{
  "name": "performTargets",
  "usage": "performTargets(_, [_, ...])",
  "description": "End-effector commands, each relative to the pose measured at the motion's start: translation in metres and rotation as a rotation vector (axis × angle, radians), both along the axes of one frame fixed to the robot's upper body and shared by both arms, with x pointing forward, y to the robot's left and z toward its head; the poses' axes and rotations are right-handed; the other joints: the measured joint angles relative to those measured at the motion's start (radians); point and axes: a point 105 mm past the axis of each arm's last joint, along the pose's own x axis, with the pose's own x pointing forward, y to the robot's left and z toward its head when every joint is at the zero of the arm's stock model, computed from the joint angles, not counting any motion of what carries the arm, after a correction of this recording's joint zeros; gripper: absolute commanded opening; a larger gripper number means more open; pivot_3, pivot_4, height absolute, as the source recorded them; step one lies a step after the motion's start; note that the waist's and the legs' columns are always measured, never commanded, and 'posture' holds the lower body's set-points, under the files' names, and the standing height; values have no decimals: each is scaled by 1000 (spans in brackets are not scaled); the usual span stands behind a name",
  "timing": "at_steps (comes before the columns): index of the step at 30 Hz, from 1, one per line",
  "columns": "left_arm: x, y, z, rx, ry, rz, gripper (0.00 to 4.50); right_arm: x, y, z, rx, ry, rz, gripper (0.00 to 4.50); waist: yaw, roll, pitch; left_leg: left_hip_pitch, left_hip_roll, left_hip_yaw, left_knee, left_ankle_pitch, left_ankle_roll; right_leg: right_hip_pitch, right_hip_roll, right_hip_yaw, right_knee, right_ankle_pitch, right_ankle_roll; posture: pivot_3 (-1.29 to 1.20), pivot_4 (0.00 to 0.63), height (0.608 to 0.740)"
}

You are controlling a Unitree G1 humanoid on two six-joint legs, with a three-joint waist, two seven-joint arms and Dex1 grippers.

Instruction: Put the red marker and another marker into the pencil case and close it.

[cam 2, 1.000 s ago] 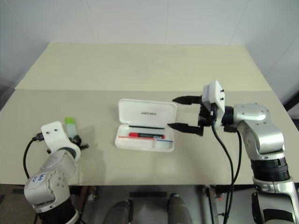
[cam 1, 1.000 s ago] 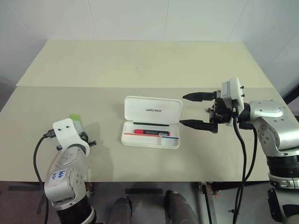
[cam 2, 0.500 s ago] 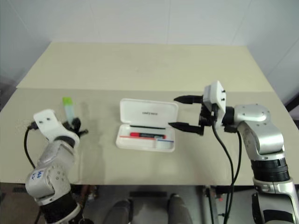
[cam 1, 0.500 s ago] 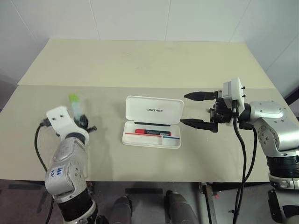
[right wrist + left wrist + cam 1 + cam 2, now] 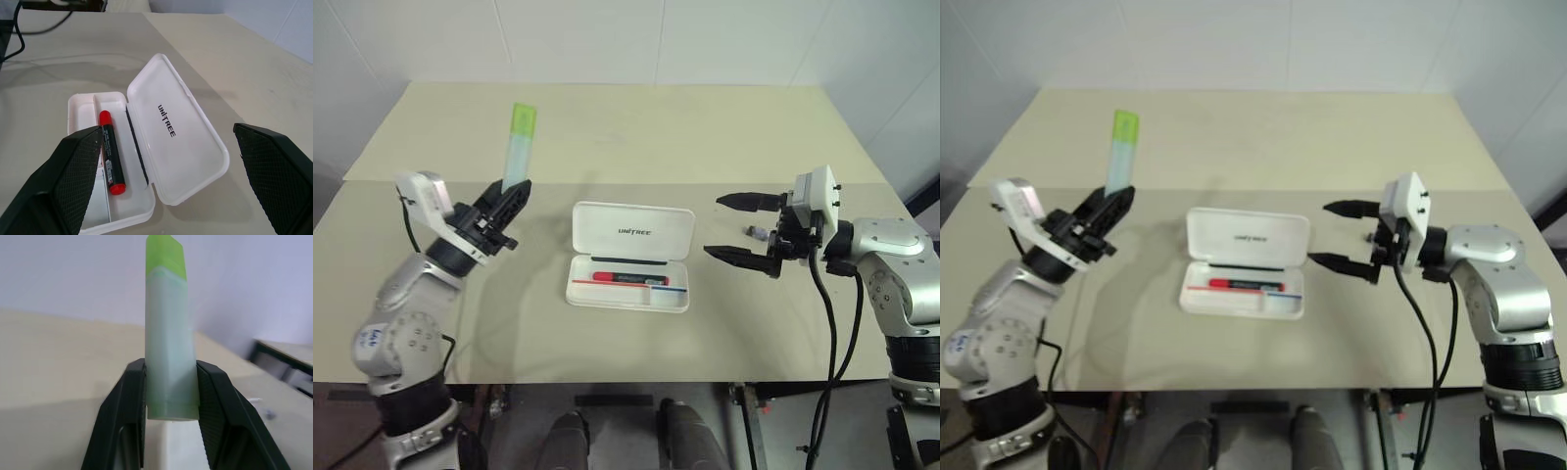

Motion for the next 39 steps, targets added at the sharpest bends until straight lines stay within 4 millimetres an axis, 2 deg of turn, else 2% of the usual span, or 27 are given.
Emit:
performTargets(1, [-24, -23, 10, 60, -25, -314, 991, -6, -9, 14, -4, -68, -32, 4500, 2, 0, 0, 0, 0, 0, 0, 0, 0, 0, 0, 0, 0, 0, 0, 0, 150, 740])
performTargets(10, [-28, -44, -9, 400, 114, -710, 991, -19, -27, 15, -9, -74, -132, 4500, 5, 0, 0, 0, 0, 0, -1, 0, 0, 0, 0, 0, 0, -3, -4, 0, 150, 740])
performTargets(19, [-17, -51, -22, 563, 231, -943, 991, -35, -35, 13, 0, -63, -206, 4500, -1, 1, 1, 0, 0, 0, -1, 0, 1, -1, 0, 0, 2, -4, -4, 0, 150, 740])
performTargets(22, [-14, -50, -27, 615, 247, -977, 991, -39, -35, 13, 2, -60, -223, 4500, 1, 1, 1, -1, 0, 0, -1, 0, 1, -1, 0, 0, 1, -4, -4, 0, 150, 740])
performTargets(27, [-5, -52, -48, 727, 259, -980, 991, -46, -35, 10, 20, -52, -253, 4500, 4, 1, 1, -1, 0, 0, -1, 0, 1, -2, 0, 0, 2, -4, -3, 0, 150, 740])
performTargets(33, [-10, -56, -73, 800, 264, -1019, 991, -48, -32, 8, 36, -44, -262, 4500, 4, 1, 1, -1, 0, 0, -1, -1, 1, -2, 0, 0, 2, -4, -2, 0, 150, 740])
performTargets(39, [-9, -52, -88, 867, 272, -1019, 991, -46, -29, 9, 45, -47, -256, 4500, 5, 1, 1, -1, 0, 0, -1, -1, 1, -2, 0, 0, 2, -4, -2, 0, 150, 740])
